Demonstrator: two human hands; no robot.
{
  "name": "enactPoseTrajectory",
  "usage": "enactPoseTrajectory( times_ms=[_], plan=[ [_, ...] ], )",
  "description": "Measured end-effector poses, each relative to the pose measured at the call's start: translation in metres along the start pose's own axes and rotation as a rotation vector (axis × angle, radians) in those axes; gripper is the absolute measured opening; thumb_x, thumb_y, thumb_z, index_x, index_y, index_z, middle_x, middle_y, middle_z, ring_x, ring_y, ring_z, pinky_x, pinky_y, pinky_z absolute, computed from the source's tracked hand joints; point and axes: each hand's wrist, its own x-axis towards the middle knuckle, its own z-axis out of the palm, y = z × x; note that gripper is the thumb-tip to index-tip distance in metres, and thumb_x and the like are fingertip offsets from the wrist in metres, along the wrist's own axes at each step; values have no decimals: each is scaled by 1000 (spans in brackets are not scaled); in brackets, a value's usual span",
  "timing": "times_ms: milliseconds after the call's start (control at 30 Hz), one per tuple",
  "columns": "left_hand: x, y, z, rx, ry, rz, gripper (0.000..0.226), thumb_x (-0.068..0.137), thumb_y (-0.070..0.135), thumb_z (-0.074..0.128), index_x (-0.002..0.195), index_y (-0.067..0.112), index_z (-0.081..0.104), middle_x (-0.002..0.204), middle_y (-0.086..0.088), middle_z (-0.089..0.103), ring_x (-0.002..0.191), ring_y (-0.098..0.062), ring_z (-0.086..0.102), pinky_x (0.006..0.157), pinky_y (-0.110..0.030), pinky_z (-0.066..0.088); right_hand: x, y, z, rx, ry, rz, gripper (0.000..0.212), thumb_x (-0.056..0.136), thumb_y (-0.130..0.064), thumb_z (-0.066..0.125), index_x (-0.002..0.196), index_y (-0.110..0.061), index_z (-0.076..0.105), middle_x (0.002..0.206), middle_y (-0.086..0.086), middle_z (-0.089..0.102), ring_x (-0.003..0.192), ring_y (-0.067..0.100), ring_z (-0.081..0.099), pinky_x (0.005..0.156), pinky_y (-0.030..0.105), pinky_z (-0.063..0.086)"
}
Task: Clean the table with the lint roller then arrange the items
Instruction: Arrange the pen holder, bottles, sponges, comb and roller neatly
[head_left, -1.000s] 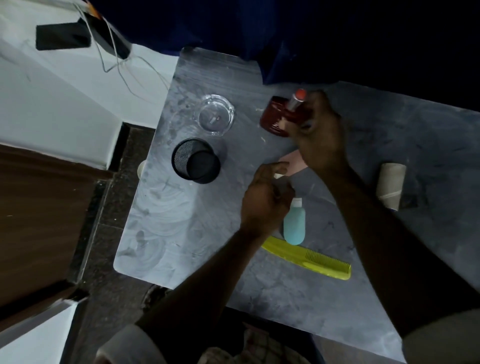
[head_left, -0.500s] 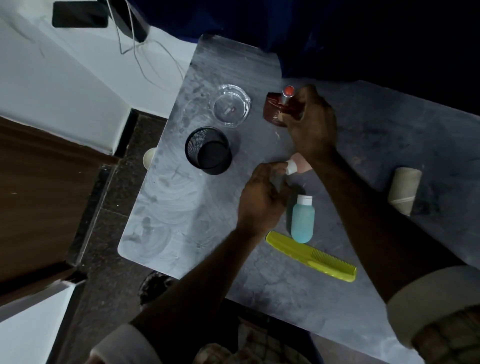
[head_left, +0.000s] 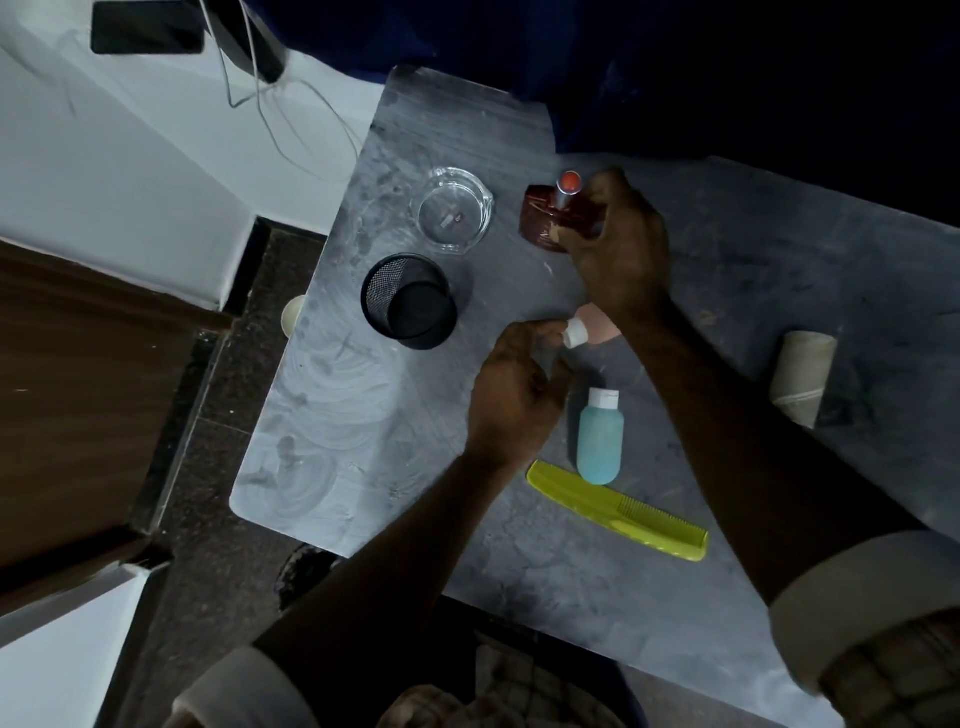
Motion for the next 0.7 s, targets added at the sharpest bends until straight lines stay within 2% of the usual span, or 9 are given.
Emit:
enactPoseTrajectory(
  times_ms=[167, 267, 300, 367, 433, 467, 500, 600, 700],
  plan=[
    [1, -1, 4, 7, 4, 19, 39, 93, 35, 60, 128, 19, 67, 125, -2, 71, 100, -26, 72, 82, -51, 63, -2, 0, -4, 52, -23, -1, 52, 77, -30, 84, 121, -17, 58, 125, 2, 70, 115, 20, 67, 97, 42, 57],
    [8, 0, 4, 22, 54, 19, 25, 101, 23, 65, 124, 16, 70, 122, -5, 73, 100, -29, 74, 82, -50, 63, -7, 10, -16, 106, -9, 56, 57, 76, -33, 84, 123, -15, 58, 123, 1, 70, 110, 17, 68, 93, 37, 58],
    [12, 2, 3, 44, 86, 38, 23, 101, 21, 65, 123, 15, 71, 121, -7, 74, 104, -30, 74, 86, -49, 63, -10, 18, -22, 116, 4, 86, 54, 79, -31, 82, 123, -12, 58, 122, 4, 70, 109, 19, 68, 93, 39, 58],
    [24, 11, 1, 104, 97, 54, 38, 97, 36, 60, 124, 13, 73, 123, -7, 74, 114, -26, 72, 99, -36, 58, -22, 37, -33, 129, 6, 154, 45, 86, -23, 75, 124, -5, 57, 120, 13, 68, 110, 28, 67, 96, 44, 56],
    [40, 21, 0, 209, 38, 49, 48, 92, 42, 60, 129, 15, 72, 128, -3, 72, 117, -20, 68, 100, -30, 54, -38, 56, -41, 57, 7, 241, 46, 89, -23, 73, 128, -5, 55, 124, 15, 67, 116, 31, 65, 98, 37, 53],
    [48, 25, 1, 266, -4, 48, 46, 91, 39, 67, 132, 17, 70, 130, -2, 70, 117, -20, 68, 100, -34, 56, -46, 63, -42, -2, 6, 289, 50, 88, -26, 74, 131, -7, 54, 128, 14, 66, 119, 31, 63, 95, 31, 50],
    [54, 28, 3, 331, -62, 45, 47, 90, 37, 73, 134, 20, 68, 133, -3, 69, 117, -21, 68, 99, -39, 58, -53, 69, -42, -40, -14, 327, 55, 88, -29, 75, 134, -8, 53, 130, 14, 66, 121, 31, 62, 94, 31, 48],
    [65, 33, 11, 569, -228, 70, 52, 86, 48, 79, 132, 27, 67, 130, -4, 67, 115, -29, 70, 92, -43, 60, -63, 77, -33, -107, -163, 355, 57, 88, -41, 73, 129, -5, 57, 125, 16, 69, 117, 32, 65, 97, 35, 53],
    [63, 30, 17, 676, -246, 120, 51, 85, 49, 80, 129, 27, 66, 130, -4, 66, 116, -30, 70, 89, -43, 59, -66, 74, -26, -46, -158, 362, 56, 85, -40, 76, 126, -5, 60, 125, 14, 69, 116, 32, 66, 97, 43, 54]
  ],
)
